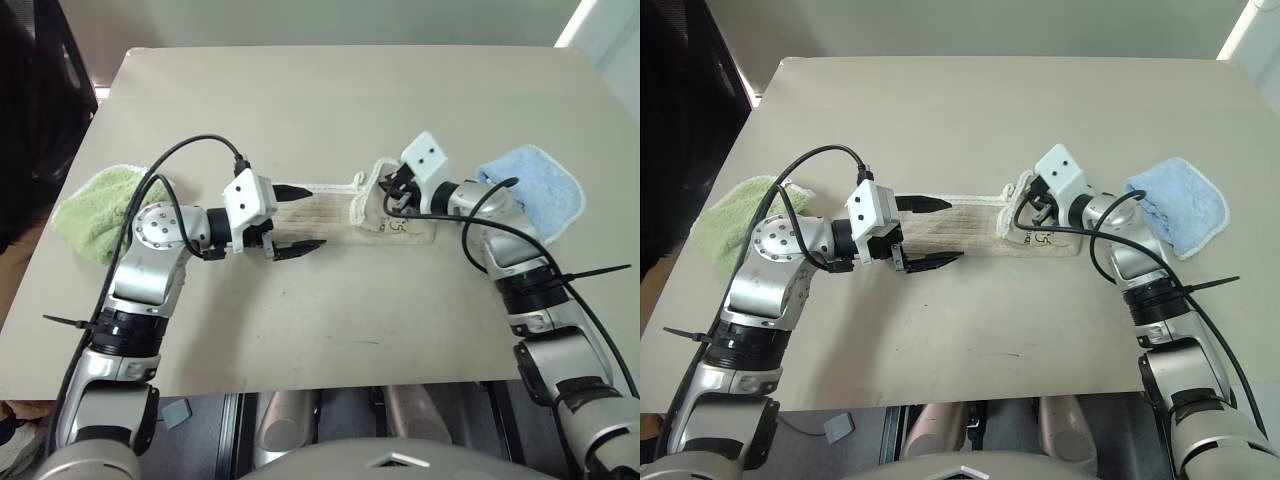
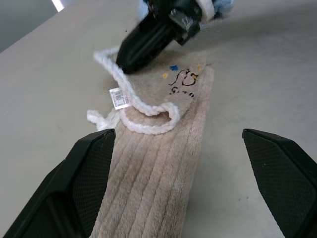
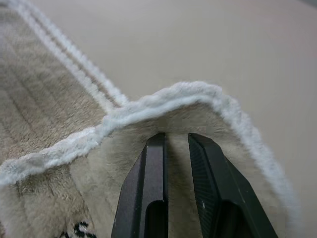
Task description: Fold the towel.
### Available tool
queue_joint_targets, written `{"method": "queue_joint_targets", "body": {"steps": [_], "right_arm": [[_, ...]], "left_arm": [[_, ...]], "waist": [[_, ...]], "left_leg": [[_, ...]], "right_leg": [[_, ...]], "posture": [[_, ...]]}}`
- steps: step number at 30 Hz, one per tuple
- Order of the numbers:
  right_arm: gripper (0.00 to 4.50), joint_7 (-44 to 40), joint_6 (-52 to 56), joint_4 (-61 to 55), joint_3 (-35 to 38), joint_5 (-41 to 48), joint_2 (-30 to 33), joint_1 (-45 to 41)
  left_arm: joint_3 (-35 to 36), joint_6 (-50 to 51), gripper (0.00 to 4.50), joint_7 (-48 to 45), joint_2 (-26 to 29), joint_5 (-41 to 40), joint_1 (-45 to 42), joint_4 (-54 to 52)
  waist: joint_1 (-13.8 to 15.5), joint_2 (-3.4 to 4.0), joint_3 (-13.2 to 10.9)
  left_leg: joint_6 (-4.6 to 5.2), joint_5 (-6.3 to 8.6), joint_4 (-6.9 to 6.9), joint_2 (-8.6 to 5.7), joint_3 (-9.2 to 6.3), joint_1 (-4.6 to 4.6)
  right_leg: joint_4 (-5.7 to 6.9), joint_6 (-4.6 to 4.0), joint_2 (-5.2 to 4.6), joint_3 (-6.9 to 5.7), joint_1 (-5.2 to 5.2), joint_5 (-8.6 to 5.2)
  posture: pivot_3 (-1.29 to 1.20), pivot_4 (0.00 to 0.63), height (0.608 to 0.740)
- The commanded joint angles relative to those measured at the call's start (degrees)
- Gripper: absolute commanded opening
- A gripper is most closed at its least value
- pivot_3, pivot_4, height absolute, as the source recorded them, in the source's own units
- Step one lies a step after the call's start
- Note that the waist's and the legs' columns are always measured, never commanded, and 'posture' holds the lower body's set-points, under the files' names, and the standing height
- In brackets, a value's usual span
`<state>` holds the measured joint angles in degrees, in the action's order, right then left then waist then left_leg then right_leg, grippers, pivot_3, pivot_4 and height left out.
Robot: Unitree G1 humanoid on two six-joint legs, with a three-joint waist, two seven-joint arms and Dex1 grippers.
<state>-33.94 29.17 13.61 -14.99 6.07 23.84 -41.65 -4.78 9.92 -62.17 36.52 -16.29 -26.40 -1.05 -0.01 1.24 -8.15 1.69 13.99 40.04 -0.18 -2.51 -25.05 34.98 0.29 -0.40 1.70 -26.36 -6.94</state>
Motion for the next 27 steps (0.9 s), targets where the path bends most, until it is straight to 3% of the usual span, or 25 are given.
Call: {"method": "queue_joint_targets", "body": {"steps": [1,8,13,18,23,25,27], "right_arm": [[0.78,-1.5,-2.02,-0.84,0.52,-1.4,0.45,-0.67],[0.78,-3.97,1.27,-12.56,6.42,2.03,4.72,3.57],[0.78,-5.11,4.5,-19.78,13.1,6.89,6.94,5.32],[0.78,-5.92,3.85,-20.6,15.34,8.25,8.31,5.98],[0.78,-6.6,2.8,-19.11,15.37,8.27,8.53,5.73],[0.76,-7.01,2.12,-17.62,14.96,8.16,8.23,5.38],[0.76,-7.25,1.54,-16.73,14.73,7.99,8.04,5.22]], "left_arm": [[2.59,1.6,4.44,2.04,0.19,-1.6,1.51,-3.91],[9.07,9.28,4.44,12.64,0.18,-2.65,8.92,-11.42],[16.36,26.08,4.44,26.69,-4.37,-9.19,15.56,-23.87],[22.32,45.25,4.44,43.53,-13.81,-16.91,18.44,-35.53],[30.5,58.41,4.44,55.25,-22.2,-23.86,17.53,-39.97],[38.89,63.97,4.47,64.41,-30.9,-27.0,14.58,-39.58],[44.29,68.14,4.47,69.86,-36.04,-28.78,11.98,-39.65]], "waist": [[0.0,0.01,0.0],[-0.06,0.01,0.0],[-0.38,-0.01,0.0],[-0.34,-0.01,-0.01],[-0.42,-0.07,-0.05],[-0.4,-0.15,-0.1],[-0.36,-0.29,-0.18]], "left_leg": [[-0.01,0.01,0.0,-0.01,0.02,-0.02],[-0.09,0.07,-0.09,0.01,0.01,-0.02],[-0.1,0.05,-0.08,0.01,0.07,0.06],[-0.12,-0.06,-0.08,0.01,0.08,0.24],[-0.27,-0.21,-0.39,0.01,0.11,1.07],[-0.3,-0.29,-0.57,0.0,0.12,1.38],[-0.31,-0.45,-0.92,-0.07,0.18,1.78]], "right_leg": [[-0.02,0.0,-0.01,0.0,-0.02,0.0],[-0.01,-0.09,0.0,-0.05,-0.03,-0.11],[-0.01,-0.1,0.02,0.0,0.05,-0.12],[-0.02,-0.11,0.02,0.02,0.28,-0.13],[-0.08,0.16,0.05,0.12,0.96,-0.3],[-0.1,0.36,0.04,0.15,1.21,-0.44],[-0.18,0.42,-0.01,0.24,1.55,-0.5]], "posture": [[0.0,0.15,0.736],[0.0,0.15,0.736],[0.0,0.15,0.736],[0.0,0.15,0.736],[0.0,0.15,0.736],[0.0,0.15,0.736],[0.0,0.15,0.736]]}}
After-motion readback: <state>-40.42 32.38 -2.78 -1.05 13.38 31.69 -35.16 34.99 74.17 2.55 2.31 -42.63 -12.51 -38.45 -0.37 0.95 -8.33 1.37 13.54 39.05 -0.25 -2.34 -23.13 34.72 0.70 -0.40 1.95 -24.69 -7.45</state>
